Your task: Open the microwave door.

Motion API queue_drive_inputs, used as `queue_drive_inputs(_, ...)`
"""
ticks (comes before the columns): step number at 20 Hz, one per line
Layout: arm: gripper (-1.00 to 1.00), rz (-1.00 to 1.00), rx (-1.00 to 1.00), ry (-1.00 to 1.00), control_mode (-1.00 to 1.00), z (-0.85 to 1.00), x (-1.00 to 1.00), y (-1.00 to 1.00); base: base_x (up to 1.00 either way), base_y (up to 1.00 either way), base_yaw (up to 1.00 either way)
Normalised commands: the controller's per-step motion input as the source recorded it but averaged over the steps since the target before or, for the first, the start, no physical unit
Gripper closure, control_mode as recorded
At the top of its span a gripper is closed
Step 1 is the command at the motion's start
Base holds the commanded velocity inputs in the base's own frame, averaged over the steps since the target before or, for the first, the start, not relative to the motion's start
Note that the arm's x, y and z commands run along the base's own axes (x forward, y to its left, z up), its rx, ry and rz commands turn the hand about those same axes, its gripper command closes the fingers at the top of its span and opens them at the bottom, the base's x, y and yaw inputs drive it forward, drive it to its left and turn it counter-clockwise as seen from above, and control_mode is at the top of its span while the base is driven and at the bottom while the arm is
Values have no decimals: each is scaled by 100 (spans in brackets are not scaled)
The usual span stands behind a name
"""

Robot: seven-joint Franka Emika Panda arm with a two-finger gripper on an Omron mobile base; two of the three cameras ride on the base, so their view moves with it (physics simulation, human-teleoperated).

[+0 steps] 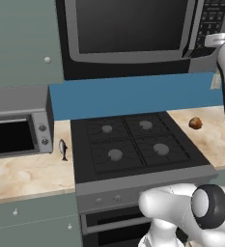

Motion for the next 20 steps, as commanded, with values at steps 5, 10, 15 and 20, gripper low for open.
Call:
queue_drive_inputs(5, -100, 0, 0, 0, -100, -1, 41, 9, 0, 0, 0)
queue_drive_inputs(10, -100, 0, 0, 0, -100, -10, 57, 3, 0, 0, 0)
queue_drive_inputs(15, -100, 1, 3, 3, -100, -5, 66, 0, 0, 0, 0)
queue_drive_inputs(20, -100, 4, 5, 5, -100, -1, 63, -7, 0, 0, 0)
